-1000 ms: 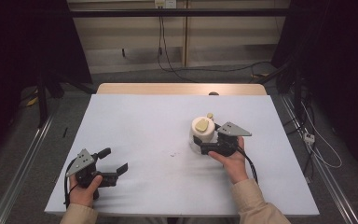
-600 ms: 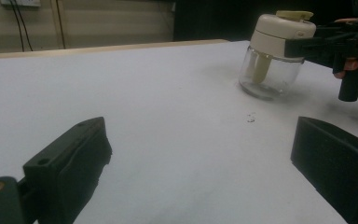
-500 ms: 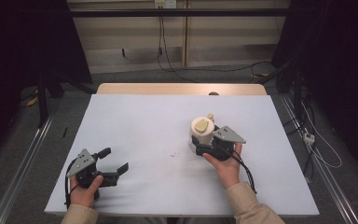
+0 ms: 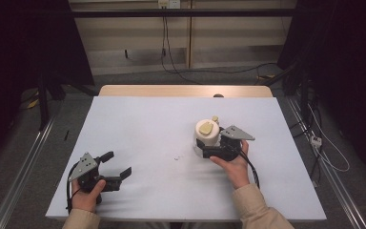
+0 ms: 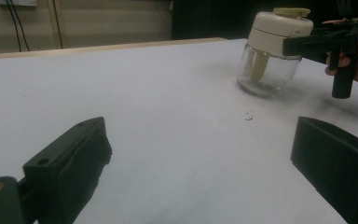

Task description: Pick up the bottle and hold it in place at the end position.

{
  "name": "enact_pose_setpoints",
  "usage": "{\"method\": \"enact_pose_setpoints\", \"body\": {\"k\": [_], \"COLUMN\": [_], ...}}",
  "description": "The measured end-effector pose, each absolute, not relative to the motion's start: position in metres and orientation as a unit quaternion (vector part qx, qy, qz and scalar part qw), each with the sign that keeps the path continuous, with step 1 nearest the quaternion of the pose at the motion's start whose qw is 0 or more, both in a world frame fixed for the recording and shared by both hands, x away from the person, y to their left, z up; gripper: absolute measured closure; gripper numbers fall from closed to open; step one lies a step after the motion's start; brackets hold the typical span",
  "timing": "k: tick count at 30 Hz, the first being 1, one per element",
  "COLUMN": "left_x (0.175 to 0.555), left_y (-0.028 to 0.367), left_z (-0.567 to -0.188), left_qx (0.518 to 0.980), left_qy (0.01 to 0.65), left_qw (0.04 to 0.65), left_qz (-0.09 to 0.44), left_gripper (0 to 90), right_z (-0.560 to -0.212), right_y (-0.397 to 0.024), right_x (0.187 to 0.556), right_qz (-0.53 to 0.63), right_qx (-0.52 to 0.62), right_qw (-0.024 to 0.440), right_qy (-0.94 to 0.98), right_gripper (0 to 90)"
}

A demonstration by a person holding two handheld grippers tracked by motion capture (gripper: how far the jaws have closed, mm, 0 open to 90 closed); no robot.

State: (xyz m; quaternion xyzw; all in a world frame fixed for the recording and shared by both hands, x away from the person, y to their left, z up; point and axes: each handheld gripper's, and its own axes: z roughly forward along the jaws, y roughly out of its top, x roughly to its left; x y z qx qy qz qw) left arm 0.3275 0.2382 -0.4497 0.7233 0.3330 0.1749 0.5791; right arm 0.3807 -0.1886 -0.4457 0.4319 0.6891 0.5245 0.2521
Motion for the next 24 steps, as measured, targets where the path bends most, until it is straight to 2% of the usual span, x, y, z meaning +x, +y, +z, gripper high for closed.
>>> {"method": "enact_pose_setpoints", "body": {"k": [7,9,12,24], "left_x": [0.328,0.328,0.328,0.328], "left_y": [0.237,0.237,0.236,0.235], "left_z": [-0.45,-0.45,-0.451,-0.45], "left_qx": [0.726,0.726,0.728,0.729], "left_qy": [0.331,0.331,0.331,0.327], "left_qw": [0.577,0.577,0.576,0.576], "left_qz": [0.173,0.173,0.172,0.174], "left_gripper": [3.7,3.7,3.7,4.0], "right_z": [-0.442,-0.443,-0.447,-0.449], "right_y": [-0.191,-0.192,-0.192,-0.179], "right_x": [0.388,0.391,0.393,0.39], "right_qz": [0.523,0.529,0.535,0.529], "right_qx": [0.405,0.406,0.407,0.408], "right_qw": [0.25,0.24,0.218,0.251], "right_qy": [0.707,0.705,0.707,0.701], "right_gripper": [1.7,6.1,4.8,6.1]}}
